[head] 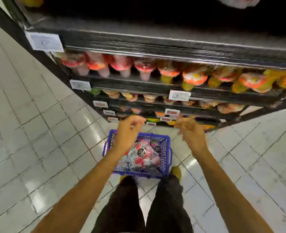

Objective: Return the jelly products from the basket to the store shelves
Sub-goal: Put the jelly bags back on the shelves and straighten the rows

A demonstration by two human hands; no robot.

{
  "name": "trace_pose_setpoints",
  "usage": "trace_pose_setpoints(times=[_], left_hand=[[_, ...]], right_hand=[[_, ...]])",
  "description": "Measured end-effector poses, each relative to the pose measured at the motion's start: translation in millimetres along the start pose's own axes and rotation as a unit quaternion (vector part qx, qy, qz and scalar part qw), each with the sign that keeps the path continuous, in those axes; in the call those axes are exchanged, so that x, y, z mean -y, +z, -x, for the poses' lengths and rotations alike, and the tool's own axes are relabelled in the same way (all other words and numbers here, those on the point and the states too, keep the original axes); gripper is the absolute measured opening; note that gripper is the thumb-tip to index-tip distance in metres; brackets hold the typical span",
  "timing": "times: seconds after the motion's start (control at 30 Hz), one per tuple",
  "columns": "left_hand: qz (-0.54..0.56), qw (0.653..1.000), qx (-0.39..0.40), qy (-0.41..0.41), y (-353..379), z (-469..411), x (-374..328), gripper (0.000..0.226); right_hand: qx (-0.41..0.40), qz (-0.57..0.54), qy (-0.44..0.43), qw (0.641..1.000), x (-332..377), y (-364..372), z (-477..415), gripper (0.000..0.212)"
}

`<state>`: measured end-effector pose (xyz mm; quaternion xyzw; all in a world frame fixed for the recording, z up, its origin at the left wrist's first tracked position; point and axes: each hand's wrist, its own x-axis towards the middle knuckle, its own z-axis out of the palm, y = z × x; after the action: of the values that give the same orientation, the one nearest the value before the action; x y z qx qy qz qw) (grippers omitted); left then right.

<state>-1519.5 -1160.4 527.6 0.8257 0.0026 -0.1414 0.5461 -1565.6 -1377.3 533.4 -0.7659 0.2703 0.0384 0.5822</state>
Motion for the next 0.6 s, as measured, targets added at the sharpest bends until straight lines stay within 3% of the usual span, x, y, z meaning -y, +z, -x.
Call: trace_pose_setpoints(times=[0.3, 0.43, 0.6], left_hand=[[-0.002, 0.985, 0.029, -0.171, 45, -4, 270, 0.012], [-0.067, 0.963, 0.095, -0.243, 90, -21, 384, 0.015], [-0.055, 0.959, 0.057, -0.273, 152, -45, 481, 0.012]], right_hand=[[0.046, 0.053, 0.224, 0.972, -247, 117, -34, 0.02], [0.04, 0.111, 0.279, 0.953, -357, 147, -64, 0.021], [0.054, 0.188, 0.289, 0.937, -462, 185, -102, 0.042]])
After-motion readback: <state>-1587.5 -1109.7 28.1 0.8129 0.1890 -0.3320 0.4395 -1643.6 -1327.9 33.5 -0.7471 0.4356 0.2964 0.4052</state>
